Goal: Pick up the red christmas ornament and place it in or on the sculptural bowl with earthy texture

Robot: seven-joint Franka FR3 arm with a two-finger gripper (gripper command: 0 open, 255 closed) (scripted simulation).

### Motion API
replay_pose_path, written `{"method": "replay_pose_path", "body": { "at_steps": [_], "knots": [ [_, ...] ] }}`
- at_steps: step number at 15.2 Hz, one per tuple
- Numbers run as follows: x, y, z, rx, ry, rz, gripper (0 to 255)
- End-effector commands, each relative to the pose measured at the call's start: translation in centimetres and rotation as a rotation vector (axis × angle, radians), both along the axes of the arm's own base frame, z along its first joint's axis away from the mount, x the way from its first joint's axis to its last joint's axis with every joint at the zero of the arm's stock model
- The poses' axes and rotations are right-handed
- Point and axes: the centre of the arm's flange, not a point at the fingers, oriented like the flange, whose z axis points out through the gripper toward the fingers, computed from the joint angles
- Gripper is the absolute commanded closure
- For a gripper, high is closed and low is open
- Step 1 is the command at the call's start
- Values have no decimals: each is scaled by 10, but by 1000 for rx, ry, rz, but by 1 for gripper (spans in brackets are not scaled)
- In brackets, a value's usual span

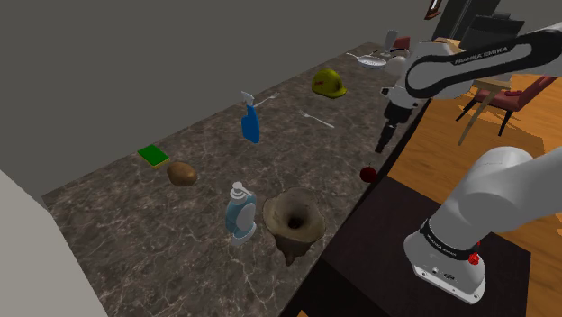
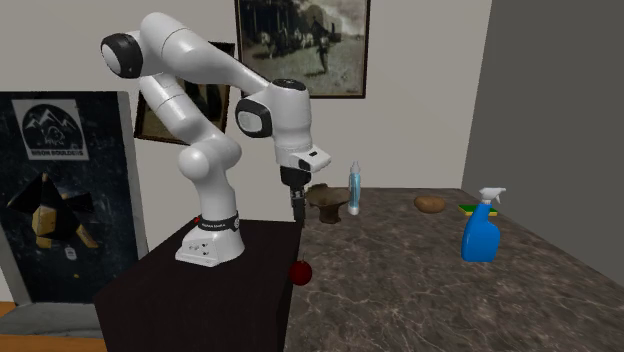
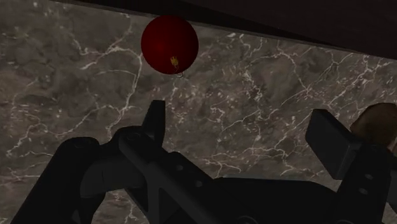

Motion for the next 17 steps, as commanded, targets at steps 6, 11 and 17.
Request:
{"method": "replay_pose_path", "body": {
  "at_steps": [6, 11, 17],
  "knots": [
    [-3, -45, -89, 86, -4, 60, 0],
    [-3, -55, -132, 117, -5, 81, 0],
    [-3, -45, -160, 117, -5, 81, 0]
  ]
}}
